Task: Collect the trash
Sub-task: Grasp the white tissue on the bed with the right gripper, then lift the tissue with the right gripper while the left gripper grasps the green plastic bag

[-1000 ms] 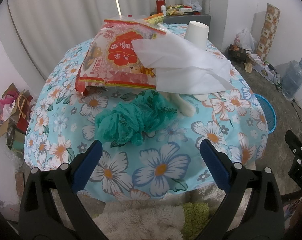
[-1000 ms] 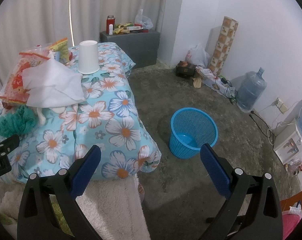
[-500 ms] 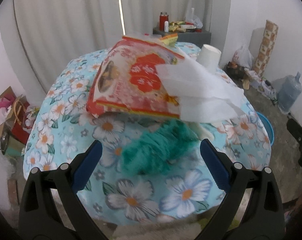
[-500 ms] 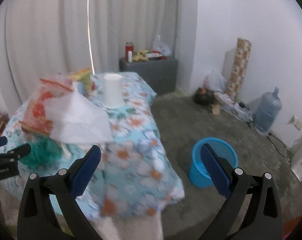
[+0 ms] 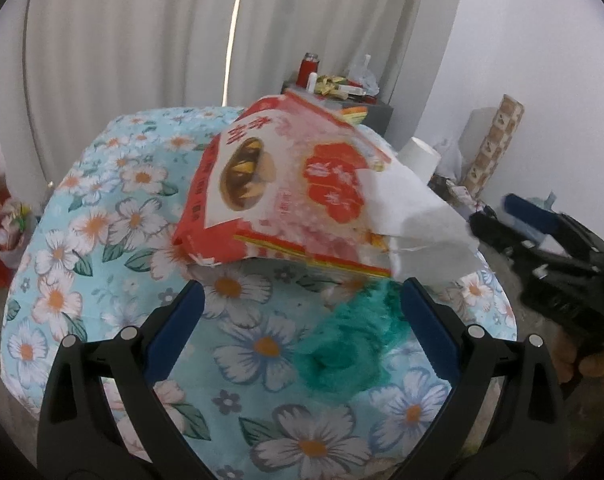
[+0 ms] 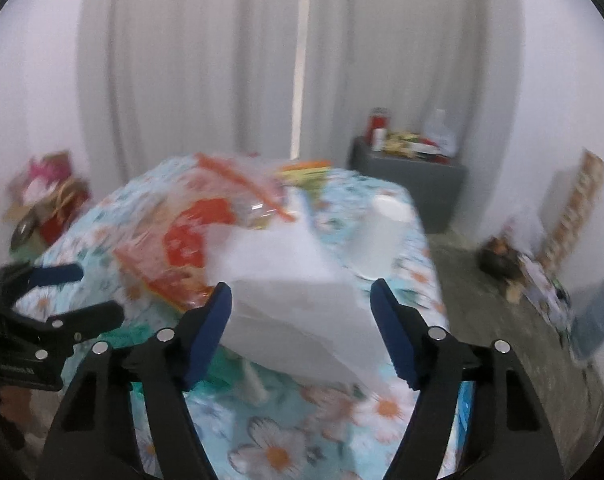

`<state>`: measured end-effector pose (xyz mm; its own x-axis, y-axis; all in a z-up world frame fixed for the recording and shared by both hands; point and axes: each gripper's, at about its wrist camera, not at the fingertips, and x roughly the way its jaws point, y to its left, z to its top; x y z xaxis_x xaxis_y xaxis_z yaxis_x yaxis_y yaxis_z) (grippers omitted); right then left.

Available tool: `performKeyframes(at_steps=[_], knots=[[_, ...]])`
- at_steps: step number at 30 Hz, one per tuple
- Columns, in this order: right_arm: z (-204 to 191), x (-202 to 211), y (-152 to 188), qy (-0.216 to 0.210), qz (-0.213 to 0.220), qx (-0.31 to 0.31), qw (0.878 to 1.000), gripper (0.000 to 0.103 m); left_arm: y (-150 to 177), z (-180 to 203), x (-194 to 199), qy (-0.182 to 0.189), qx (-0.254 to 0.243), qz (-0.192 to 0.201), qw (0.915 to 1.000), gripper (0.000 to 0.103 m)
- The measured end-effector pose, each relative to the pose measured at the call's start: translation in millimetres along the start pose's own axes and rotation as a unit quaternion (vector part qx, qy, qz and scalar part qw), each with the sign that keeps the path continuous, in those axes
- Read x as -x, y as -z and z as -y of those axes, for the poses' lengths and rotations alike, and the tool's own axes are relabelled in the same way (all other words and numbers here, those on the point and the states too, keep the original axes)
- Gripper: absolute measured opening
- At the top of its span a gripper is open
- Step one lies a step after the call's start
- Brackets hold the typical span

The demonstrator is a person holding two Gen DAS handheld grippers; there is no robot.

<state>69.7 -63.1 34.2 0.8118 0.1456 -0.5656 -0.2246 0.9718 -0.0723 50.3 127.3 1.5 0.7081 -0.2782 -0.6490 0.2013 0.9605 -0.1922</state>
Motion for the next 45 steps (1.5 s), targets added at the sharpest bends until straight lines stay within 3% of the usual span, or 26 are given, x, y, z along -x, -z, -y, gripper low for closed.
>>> performKeyframes(at_steps=[7, 12, 14, 17, 26, 30, 37, 41, 45], knots=[[-14, -42, -6, -0.054, -0.057, 0.064, 0.995, 0.056, 3, -12, -5, 0.025, 0.01, -0.006, 0.9996, 0.094], [-11, -63, -8, -0.074, -0.091, 0.074, 0.99, 0.039, 5, -19, -15, 0.034, 0.024, -0.022, 0.9989, 0.094], [-9, -66, -7, -0.078, -0.1, 0.071, 0.989, 0.018, 7, -21, -16, 0.037, 0.03, -0.025, 0.9986, 0.094], [-2, -61, -8, -0.093, -0.094, 0.044, 0.99, 0.004, 8, -23, -16, 0.037, 0.03, -0.024, 0.9986, 0.094], [38, -8, -29, -0.094, -0.004, -0.06, 0.994, 0.003, 8, -11, -11, 0.042, 0.012, -0.018, 0.9989, 0.094], [69, 23, -31, -0.092, 0.035, -0.121, 0.988, 0.003, 10, -3, -10, 0.043, 0.006, -0.022, 0.9988, 0.094], [100, 67, -26, -0.082, 0.084, -0.175, 0.978, 0.003, 15, 10, -6, 0.052, -0.01, -0.031, 0.9981, 0.094], [108, 84, -14, -0.079, 0.098, -0.195, 0.973, 0.003, 20, 16, -1, 0.055, -0.028, -0.034, 0.9975, 0.094], [110, 79, 6, -0.083, 0.074, -0.214, 0.97, 0.003, 27, 26, 4, 0.05, -0.056, -0.037, 0.9965, 0.094]])
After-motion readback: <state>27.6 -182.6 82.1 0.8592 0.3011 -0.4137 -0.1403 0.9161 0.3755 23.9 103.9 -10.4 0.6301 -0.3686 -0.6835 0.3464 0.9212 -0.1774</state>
